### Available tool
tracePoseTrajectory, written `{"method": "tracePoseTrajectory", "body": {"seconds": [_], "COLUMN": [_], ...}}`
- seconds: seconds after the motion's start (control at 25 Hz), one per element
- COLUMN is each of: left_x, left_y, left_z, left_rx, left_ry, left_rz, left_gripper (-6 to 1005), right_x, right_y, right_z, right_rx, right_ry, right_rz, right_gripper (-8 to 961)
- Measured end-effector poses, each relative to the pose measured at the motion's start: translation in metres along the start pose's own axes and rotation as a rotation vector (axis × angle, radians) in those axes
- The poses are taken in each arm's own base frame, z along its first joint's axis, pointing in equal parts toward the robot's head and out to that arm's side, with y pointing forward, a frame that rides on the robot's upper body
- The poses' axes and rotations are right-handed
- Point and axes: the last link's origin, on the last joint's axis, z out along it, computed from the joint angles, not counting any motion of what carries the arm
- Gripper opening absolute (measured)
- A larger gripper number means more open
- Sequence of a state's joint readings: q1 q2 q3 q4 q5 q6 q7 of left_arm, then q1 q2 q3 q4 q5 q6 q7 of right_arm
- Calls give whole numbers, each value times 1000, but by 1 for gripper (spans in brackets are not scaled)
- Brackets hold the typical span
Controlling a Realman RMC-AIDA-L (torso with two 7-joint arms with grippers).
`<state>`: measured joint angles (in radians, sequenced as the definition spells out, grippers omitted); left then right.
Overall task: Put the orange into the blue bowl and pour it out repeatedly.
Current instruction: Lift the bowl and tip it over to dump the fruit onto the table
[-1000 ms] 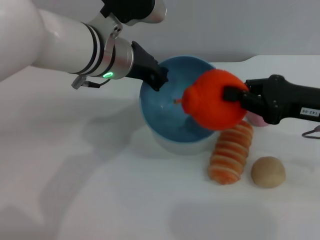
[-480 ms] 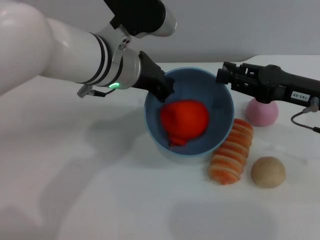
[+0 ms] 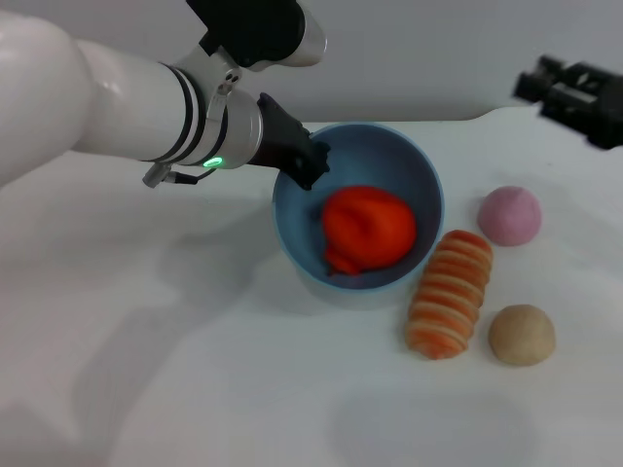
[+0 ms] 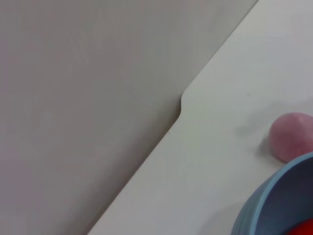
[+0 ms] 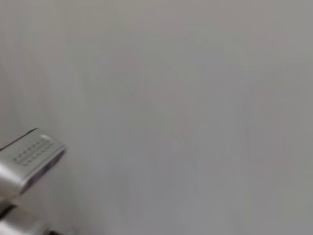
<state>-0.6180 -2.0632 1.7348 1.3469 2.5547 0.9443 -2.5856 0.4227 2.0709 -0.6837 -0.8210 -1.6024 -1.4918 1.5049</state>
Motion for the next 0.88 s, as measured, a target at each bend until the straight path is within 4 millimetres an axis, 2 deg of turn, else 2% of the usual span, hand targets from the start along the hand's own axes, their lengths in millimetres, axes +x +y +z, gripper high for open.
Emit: {"method": "tracePoseTrajectory", "body": {"seconds": [0.08,0.16,0.36,0.52,0.64,0.88], "left_x": [1,1,2,16,29,57], "left_y": [-1,-2,-1,4,13,54], "left_z": [0,0,2,-4,-9,-33], "left_rx": [7,16,39,64,111,189], "left_ry": [8,20,60,111,159,270], "left_rz": [0,-4,7,87,201,473], "left_gripper": [-1,-1,-1,0,0,0], "right_x": [-4,2,39,63,77,95], "right_y": [-7,-14,-23,-19,-15,-7], "right_z": [-10,-18,-29,-46,-53,-72], "right_rx": [52,119,277,387,422,473], "right_ry": [-21,-27,-96,-153,-155,-173], "right_rz": [-81,-163,-261,-279,-233,-156], "right_gripper": [484,484,485,485,485,484]}}
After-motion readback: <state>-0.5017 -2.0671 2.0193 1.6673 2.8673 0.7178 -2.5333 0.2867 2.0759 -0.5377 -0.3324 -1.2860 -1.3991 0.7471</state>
